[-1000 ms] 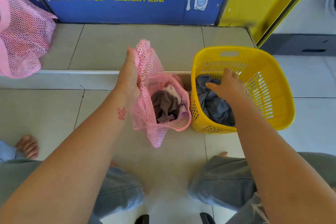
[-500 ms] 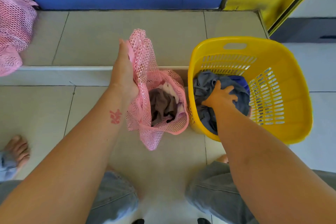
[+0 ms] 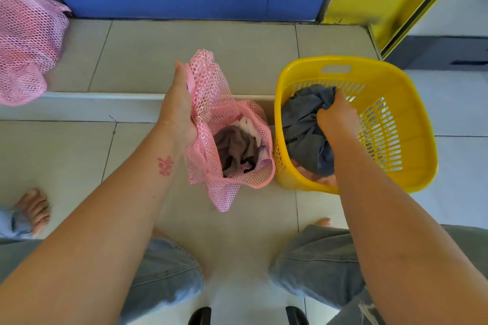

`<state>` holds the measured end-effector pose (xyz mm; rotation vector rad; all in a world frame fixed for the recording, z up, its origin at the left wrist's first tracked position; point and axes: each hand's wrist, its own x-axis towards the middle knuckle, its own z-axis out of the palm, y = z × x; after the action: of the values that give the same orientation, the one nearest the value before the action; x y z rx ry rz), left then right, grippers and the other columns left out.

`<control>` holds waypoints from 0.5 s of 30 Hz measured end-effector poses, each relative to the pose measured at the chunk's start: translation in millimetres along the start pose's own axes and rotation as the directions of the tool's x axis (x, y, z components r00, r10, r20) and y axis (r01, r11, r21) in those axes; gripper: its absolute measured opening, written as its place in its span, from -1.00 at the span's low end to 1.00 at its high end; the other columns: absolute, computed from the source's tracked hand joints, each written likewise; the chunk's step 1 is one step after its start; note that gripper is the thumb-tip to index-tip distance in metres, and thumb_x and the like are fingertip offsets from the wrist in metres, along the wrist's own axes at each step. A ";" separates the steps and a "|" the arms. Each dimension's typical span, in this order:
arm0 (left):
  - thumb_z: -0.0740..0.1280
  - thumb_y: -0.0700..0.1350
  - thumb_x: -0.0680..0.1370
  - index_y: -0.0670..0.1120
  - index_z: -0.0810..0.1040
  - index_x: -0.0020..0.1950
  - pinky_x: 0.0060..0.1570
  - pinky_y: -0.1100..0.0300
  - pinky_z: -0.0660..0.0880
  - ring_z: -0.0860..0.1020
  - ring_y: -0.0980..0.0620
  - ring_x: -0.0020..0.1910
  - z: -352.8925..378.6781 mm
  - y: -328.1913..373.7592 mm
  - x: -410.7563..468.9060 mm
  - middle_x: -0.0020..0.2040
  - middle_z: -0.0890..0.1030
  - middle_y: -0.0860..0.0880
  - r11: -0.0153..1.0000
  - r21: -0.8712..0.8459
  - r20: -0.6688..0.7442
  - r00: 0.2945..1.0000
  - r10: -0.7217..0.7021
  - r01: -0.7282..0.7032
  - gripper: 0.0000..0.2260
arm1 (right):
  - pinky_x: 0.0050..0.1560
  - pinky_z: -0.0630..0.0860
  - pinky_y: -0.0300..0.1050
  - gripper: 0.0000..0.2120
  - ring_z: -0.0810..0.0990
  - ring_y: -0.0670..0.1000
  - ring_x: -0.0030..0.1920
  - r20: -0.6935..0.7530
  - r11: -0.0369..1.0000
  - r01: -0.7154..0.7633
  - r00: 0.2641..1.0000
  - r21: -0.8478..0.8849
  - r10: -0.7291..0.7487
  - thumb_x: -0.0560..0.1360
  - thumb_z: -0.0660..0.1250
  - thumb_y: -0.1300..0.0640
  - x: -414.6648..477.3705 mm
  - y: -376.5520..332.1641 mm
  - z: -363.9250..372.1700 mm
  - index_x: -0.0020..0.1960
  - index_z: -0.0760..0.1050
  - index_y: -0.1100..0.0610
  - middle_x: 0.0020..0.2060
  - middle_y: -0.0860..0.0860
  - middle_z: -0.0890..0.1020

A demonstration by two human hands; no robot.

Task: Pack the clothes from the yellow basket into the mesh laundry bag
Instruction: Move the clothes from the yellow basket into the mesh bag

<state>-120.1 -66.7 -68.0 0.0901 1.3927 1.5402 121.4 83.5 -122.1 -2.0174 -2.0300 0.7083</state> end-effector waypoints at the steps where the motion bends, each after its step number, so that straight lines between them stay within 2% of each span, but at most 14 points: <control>1: 0.02 0.38 0.60 0.06 0.51 0.42 0.12 -0.09 0.59 0.66 -0.10 0.12 -0.5 1.4 -3.2 0.05 0.73 -0.01 1.000 0.010 -0.003 1.000 -0.002 0.003 -0.40 | -0.10 0.37 0.05 -0.49 0.50 0.34 0.20 -0.032 0.999 0.015 0.999 0.030 -0.014 0.53 0.23 0.19 -2.4 -2.8 -5.7 0.46 0.25 0.08 0.19 0.26 0.55; 5: 0.01 0.34 0.63 0.08 0.60 0.23 -0.13 0.03 0.68 0.74 -0.04 -0.01 -1.4 9.1 -12.1 -0.08 0.77 0.01 0.999 0.026 0.010 1.000 0.019 -0.019 -0.49 | -0.12 0.32 -0.02 -0.53 0.52 0.33 0.14 -0.144 0.984 0.082 0.988 0.155 -0.060 0.52 0.23 0.20 -12.5 -14.7 -32.1 0.41 0.30 0.17 0.16 0.25 0.57; 7: 0.00 0.32 0.65 0.09 0.61 0.06 -0.31 0.09 0.67 0.76 0.03 -0.17 -1.6 11.4 -14.1 -0.17 0.77 0.04 0.998 0.041 0.018 0.999 0.037 -0.038 -0.53 | -0.13 0.31 -0.04 -0.62 0.53 0.29 0.10 -0.174 0.970 0.111 0.982 0.215 -0.074 0.50 0.23 0.19 -18.3 -20.9 -45.7 0.31 0.36 0.19 0.12 0.22 0.58; 8: 0.00 0.32 0.65 0.10 0.60 0.03 -0.34 0.11 0.67 0.75 0.05 -0.21 -1.8 12.1 -14.8 -0.19 0.77 0.05 0.998 0.052 0.016 0.999 0.046 -0.047 -0.53 | -0.13 0.31 -0.05 -0.68 0.53 0.26 0.06 -0.188 0.962 0.123 0.979 0.245 -0.078 0.49 0.24 0.17 -21.8 -24.7 -52.7 0.23 0.39 0.18 0.07 0.19 0.58; 11: 0.01 0.35 0.63 0.12 0.59 0.16 -0.30 0.13 0.67 0.75 0.04 -0.20 -3.5 15.2 -15.3 -0.18 0.77 0.07 0.995 0.078 0.005 0.998 0.056 -0.056 -0.53 | -0.18 0.32 -0.10 -0.79 0.48 0.12 -0.13 -0.233 0.931 0.186 0.966 0.314 -0.114 0.47 0.26 0.12 -32.6 -40.9 -74.0 0.08 0.39 0.13 -0.11 0.03 0.53; 13: -0.01 0.35 0.63 0.09 0.55 0.31 -0.26 0.14 0.67 0.73 0.04 -0.15 -4.8 17.7 -15.9 -0.15 0.76 0.08 0.995 0.084 0.013 0.999 0.051 -0.052 -0.47 | -0.32 0.30 -0.16 -0.88 0.39 0.02 -0.26 -0.283 0.898 0.258 0.946 0.356 -0.159 0.46 0.27 0.08 -42.0 -56.4 -88.4 -0.06 0.37 0.08 -0.23 -0.04 0.47; 15: -0.03 0.34 0.64 0.07 0.54 0.33 -0.21 0.14 0.66 0.71 0.05 -0.10 -6.7 19.8 -16.5 -0.13 0.76 0.09 0.994 0.088 0.023 0.998 0.064 -0.066 -0.46 | -0.42 0.23 -0.30 -0.81 0.30 -0.04 -0.33 -0.336 0.864 0.340 0.917 0.371 -0.217 0.45 0.28 0.05 -54.4 -76.2 -102.9 -0.24 0.26 -0.02 -0.32 -0.07 0.41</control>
<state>-128.3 -79.2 -46.0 0.2069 1.4548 1.5262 103.8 53.6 12.5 -1.4449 -1.7637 0.6790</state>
